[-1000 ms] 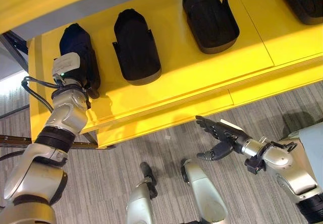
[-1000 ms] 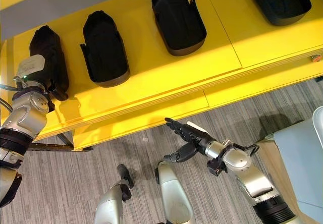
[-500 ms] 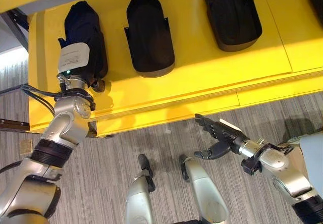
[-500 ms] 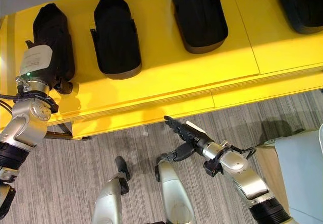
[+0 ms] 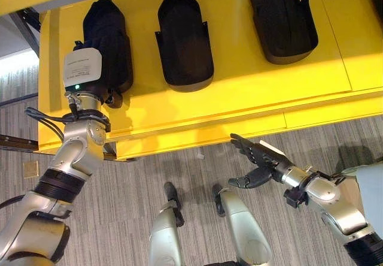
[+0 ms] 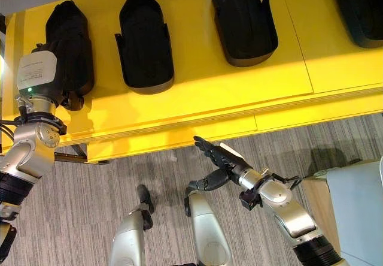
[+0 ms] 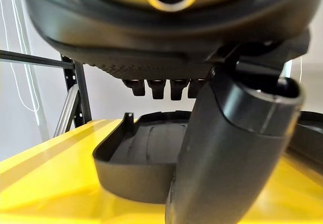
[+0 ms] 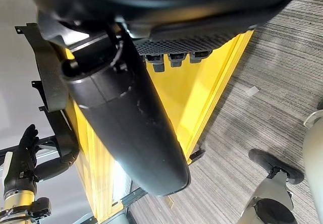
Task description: Move parts from the plastic box to the shelf.
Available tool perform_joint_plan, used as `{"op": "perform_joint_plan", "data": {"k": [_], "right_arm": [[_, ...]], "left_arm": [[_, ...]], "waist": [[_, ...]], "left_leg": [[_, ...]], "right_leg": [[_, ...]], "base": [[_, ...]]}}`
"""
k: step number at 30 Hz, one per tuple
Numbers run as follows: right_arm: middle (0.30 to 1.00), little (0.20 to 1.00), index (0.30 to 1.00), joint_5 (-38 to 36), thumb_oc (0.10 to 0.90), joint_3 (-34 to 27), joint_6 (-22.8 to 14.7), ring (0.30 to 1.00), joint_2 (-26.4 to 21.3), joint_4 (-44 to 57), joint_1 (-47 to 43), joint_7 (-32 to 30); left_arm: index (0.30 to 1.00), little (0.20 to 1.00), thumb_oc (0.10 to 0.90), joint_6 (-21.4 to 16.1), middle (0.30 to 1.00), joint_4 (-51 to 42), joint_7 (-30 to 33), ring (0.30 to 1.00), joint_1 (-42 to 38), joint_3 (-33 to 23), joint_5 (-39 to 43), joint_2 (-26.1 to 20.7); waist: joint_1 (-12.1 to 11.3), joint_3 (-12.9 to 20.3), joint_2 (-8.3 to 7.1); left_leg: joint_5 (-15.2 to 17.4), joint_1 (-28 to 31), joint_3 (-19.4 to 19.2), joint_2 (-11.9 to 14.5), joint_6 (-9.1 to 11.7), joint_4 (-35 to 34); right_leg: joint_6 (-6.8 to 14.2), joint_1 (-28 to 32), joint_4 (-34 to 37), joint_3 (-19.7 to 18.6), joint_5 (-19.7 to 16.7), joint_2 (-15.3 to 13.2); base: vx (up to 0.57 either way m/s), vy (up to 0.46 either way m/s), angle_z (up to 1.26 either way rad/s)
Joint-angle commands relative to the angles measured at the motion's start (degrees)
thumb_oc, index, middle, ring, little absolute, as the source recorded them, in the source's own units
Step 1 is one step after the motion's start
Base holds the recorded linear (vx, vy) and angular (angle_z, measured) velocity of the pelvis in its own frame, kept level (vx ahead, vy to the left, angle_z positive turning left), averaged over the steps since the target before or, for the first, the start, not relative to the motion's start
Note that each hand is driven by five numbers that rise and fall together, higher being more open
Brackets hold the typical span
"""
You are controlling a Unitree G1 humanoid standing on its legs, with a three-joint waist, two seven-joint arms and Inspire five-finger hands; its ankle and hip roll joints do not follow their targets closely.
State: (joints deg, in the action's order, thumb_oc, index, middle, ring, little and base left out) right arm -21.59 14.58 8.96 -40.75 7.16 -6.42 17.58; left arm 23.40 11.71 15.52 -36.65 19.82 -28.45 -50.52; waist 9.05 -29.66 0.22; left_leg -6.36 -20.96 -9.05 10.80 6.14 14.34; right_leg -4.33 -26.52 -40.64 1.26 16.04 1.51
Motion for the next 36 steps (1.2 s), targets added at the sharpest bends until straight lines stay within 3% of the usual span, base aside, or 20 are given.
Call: {"op": "perform_joint_plan", "data": {"k": [1,8,12,14,18,22,25,30,36], "right_arm": [[1.0,1.0,1.0,-3.97,0.9,-0.94,-6.28,1.0,2.95,5.49,-1.94,-0.68],[1.0,1.0,1.0,-3.78,0.9,0.29,-7.13,1.0,3.7,5.2,-1.5,-2.09],[1.0,1.0,1.0,-3.36,0.9,0.3,-7.68,1.0,4.68,5.49,-0.74,-2.71],[1.0,1.0,1.0,-2.74,0.9,0.18,-8.75,1.0,5.44,5.19,0.13,-3.21],[1.0,1.0,1.0,-2.51,0.9,-0.35,-8.28,1.0,5.67,5.58,0.19,-2.78],[1.0,1.0,1.0,-2.49,0.9,-1.3,-7.4,1.0,5.47,5.66,-0.48,-2.24],[1.0,1.0,1.0,-1.59,0.9,-2.38,-7.12,1.0,5.77,5.72,0.22,-1.07],[1.0,1.0,1.0,-1.5,0.9,-2.45,-7.46,1.0,5.64,5.12,-0.16,-0.68],[1.0,1.0,1.0,-1.66,0.9,-2.53,-7.04,1.0,5.19,5.37,-0.22,-0.31]], "left_arm": [[1.0,1.0,0.9,-0.67,1.0,-2.6,11.43,1.0,-3.91,-6.47,-7.45,-4.85],[1.0,1.0,0.9,-6.08,1.0,-3.58,18.08,1.0,-5.09,-7.88,-3.72,-5.29],[1.0,1.0,0.9,-12.55,1.0,-8.58,18.78,1.0,-3.46,-9.5,-2.74,-3.55],[1.0,1.0,0.9,-15.75,1.0,-13.21,15.75,1.0,-1.14,-10.73,-2.99,-2.61],[1.0,1.0,0.9,-15.38,1.0,-13.73,8.3,1.0,0.11,-10.32,-0.75,-1.75],[1.0,1.0,0.9,-10.96,1.0,-11.73,-0.48,1.0,1.43,-7.51,1.44,-0.07],[1.0,1.0,0.9,-9.15,1.0,-10.73,-4.4,1.0,5.95,-8.53,2.0,1.85],[1.0,1.0,0.9,-8.62,1.0,-9.47,-6.11,1.0,7.82,-7.98,2.02,3.49],[1.0,1.0,0.9,-9.37,1.0,-7.26,-3.86,1.0,8.13,-7.57,1.81,3.63]], "waist": [[0.62,3.2,-1.82],[0.39,3.2,-2.14],[-0.15,3.05,-2.3],[-0.96,3.16,-2.08],[-0.9,3.03,-1.96],[-0.79,3.03,-1.48],[-0.79,3.01,-1.14],[-0.82,3.07,-0.89],[-0.5,3.2,-1.11]], "left_leg": [[7.8,1.47,0.7,-1.0,-3.52,4.68],[8.14,1.19,1.12,-0.96,-3.41,5.38],[8.32,0.96,1.55,-1.17,-3.58,5.48],[7.59,0.76,2.02,-1.08,-3.61,4.61],[7.39,0.94,2.11,-1.27,-3.62,4.39],[6.99,1.54,1.93,-1.4,-3.58,3.56],[6.93,2.02,1.72,-1.53,-3.67,3.33],[6.62,2.14,1.68,-1.68,-3.67,2.92],[6.82,2.39,1.26,-1.84,-3.56,2.97]], "right_leg": [[3.44,2.79,3.33,3.26,-0.95,-4.15],[3.42,3.06,3.15,3.18,-0.72,-4.11],[3.44,3.22,3.3,3.24,-0.71,-3.78],[3.4,3.63,4.46,3.66,-1.37,-3.32],[3.61,4.07,4.8,3.62,-1.51,-3.22],[3.85,4.61,5.85,3.66,-2.02,-3.14],[3.86,4.91,5.89,3.59,-2.03,-3.34],[3.79,5.01,6.08,3.65,-2.05,-3.34],[3.85,5.1,5.81,3.57,-1.61,-3.63]], "base": [[0.0,0.0,0.0],[0.01,-0.03,0.04],[-0.02,-0.046,0.03],[-0.04,-0.075,0.03],[-0.02,-0.006,0.04],[-0.02,0.024,-0.05],[-0.01,0.055,-0.03],[0.0,0.005,0.01],[0.0,0.0,0.0]]}}
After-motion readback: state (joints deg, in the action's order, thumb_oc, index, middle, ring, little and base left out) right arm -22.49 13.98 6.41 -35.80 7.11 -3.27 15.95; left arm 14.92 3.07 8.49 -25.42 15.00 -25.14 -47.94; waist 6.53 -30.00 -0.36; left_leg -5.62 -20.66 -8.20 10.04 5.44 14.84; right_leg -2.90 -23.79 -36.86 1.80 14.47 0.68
